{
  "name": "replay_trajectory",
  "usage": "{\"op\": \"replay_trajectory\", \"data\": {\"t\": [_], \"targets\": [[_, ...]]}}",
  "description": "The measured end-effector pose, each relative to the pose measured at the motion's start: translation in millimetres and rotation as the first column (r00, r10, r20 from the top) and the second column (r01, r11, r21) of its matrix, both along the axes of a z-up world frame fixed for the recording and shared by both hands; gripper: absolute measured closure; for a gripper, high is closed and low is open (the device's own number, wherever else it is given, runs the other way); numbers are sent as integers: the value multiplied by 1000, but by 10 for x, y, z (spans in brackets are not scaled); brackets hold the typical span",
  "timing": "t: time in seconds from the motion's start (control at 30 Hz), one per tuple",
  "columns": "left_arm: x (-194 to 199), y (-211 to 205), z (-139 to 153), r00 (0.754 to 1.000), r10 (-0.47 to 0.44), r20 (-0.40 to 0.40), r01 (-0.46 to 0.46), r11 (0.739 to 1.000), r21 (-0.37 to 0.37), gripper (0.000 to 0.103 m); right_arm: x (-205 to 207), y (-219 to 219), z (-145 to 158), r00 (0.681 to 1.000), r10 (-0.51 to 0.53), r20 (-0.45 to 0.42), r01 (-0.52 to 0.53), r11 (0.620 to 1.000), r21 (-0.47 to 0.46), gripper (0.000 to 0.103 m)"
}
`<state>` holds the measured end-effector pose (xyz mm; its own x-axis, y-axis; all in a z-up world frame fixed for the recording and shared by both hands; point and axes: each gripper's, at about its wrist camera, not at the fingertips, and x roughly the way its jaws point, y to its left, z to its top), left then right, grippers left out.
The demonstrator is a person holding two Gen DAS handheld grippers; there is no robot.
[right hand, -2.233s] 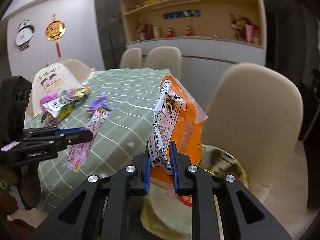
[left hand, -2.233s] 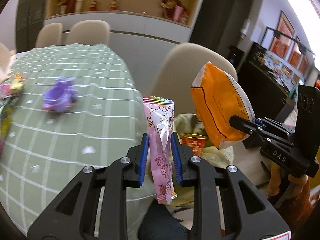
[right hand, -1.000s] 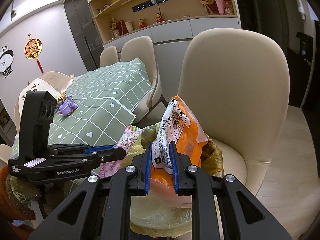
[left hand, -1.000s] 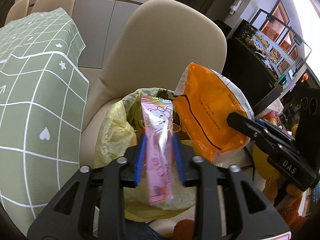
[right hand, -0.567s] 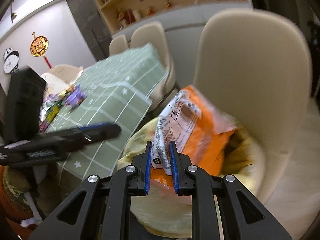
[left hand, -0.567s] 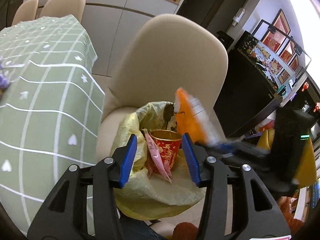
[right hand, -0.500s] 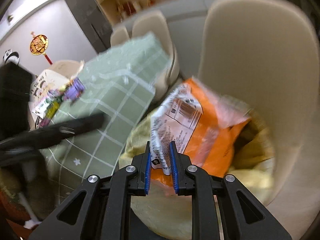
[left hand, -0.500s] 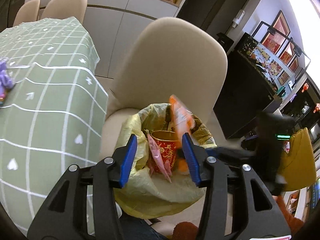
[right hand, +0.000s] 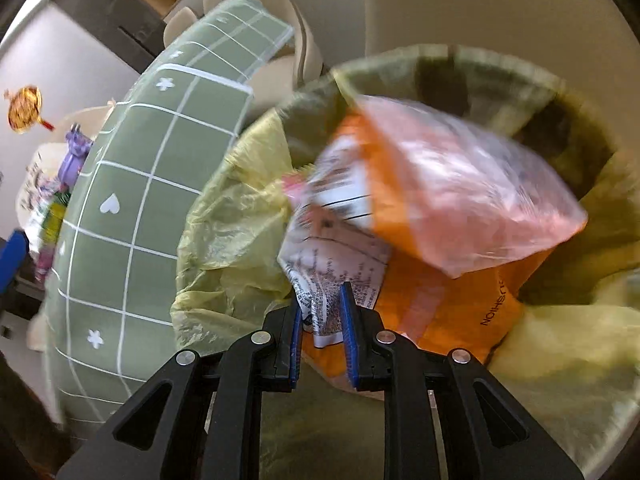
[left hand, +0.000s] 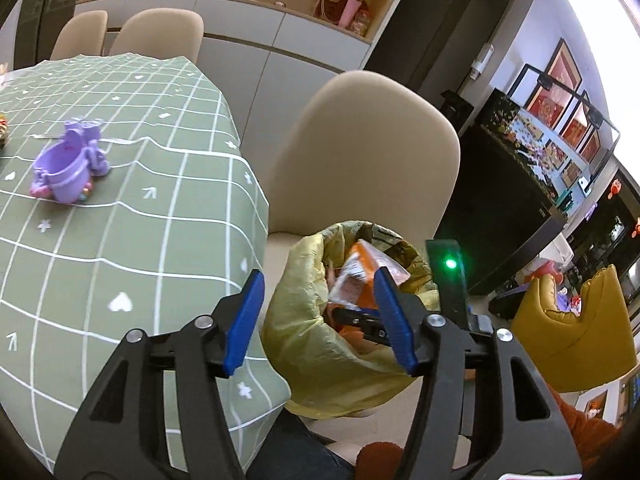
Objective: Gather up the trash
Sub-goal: 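Carry the pink candy stick and orange bag to the bin and release both, then grasp a gold snack bag with the right gripper while the left reaches toward the wrapper pile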
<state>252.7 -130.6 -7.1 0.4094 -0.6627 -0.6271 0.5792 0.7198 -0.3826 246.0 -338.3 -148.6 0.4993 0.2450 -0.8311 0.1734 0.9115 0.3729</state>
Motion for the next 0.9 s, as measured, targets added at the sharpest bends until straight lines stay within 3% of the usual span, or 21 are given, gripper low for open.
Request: {"op": "replay_trajectory", "data": {"t": [0.07,0.23,0.57,0.73,0.9], "targets": [[-11,61,34,1000,11,5,-11,1000,-8,47,-68,72,97,999,-4,34,7,998,-67,69],[-33,294,91,998,52,22,-51,998,-20,42,-273,227,377,991,24,132,2,982,-188,52],[-80,1265,249,976,193,98,-193,981,-12,42,-428,610,1095,955,122,269,-54,967,-248,52],[10,1973,345,932,332,146,-332,943,-31,42,-161,1164,1371,921,226,318,-160,962,-220,52],[193,2798,417,847,497,187,-494,867,-67,40,232,1930,1614,861,356,363,-258,921,-290,52]]}}
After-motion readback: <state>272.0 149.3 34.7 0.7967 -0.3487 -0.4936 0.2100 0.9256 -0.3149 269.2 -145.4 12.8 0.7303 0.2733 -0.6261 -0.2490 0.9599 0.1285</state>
